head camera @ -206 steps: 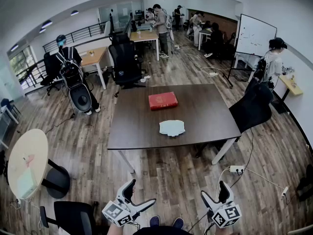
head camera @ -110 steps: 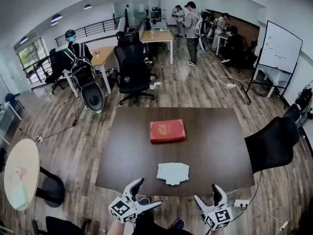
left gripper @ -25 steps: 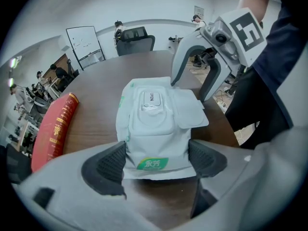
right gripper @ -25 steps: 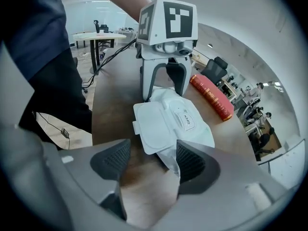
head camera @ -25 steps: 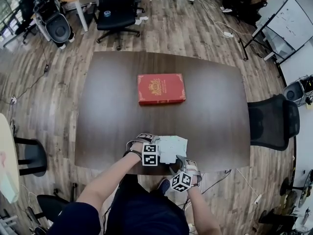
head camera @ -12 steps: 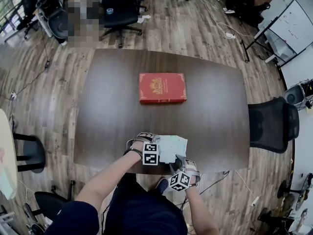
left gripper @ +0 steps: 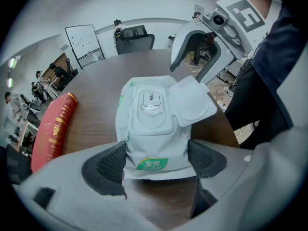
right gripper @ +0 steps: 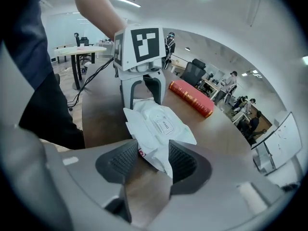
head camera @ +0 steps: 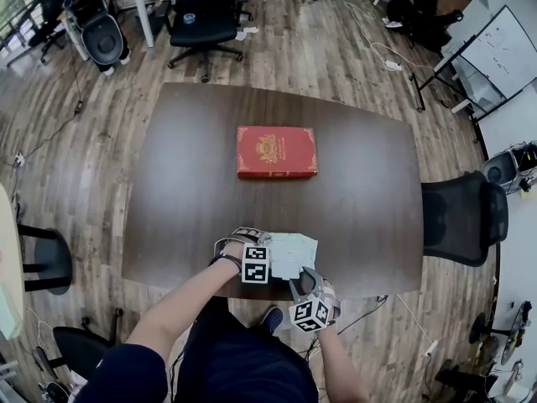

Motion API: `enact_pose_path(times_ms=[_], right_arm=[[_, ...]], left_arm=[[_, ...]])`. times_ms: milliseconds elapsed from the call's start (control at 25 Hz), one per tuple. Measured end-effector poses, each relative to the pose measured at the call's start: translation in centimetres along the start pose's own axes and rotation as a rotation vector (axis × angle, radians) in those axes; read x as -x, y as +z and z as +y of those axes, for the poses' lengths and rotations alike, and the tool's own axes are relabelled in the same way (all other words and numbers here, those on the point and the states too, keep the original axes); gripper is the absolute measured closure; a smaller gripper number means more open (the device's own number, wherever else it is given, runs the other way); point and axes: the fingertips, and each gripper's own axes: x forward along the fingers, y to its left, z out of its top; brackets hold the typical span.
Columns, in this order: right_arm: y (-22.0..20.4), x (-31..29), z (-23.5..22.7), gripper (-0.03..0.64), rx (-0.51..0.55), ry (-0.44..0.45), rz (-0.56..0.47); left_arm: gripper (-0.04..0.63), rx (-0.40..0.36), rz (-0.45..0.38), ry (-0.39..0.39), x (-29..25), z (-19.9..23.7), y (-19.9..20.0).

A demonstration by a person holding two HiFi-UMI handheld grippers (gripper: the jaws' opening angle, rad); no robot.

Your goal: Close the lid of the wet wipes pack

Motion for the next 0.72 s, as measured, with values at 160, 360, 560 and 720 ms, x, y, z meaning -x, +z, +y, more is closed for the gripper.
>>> enact_pose_path(times_ms=[160,360,560,720], right_arm=[[1.1,0.3,-0.9,0.403,-0.058,-0.005,-0.035],[2.3,0.2,-2.2,0.402,-0.22,0.002,-0.075],[2.7,-0.2,-2.9,0.388,-0.425,0.025,-0.1],[2.6,-0.6,-3.6,0.376,-0.483,0.014,-0.09]], left_arm=[[0.195,-0.001,0.002,-0.001,0.0,0.0,0.0],[0.196,0.0,0.0,-0.002,0.1,0.0,0.0],[0.196,-0.004,-0.001,-0.001,0.1,-0.1,0.0],[0.196,-0.006,-0.001,-0.004,0.1,-0.2,0.1]])
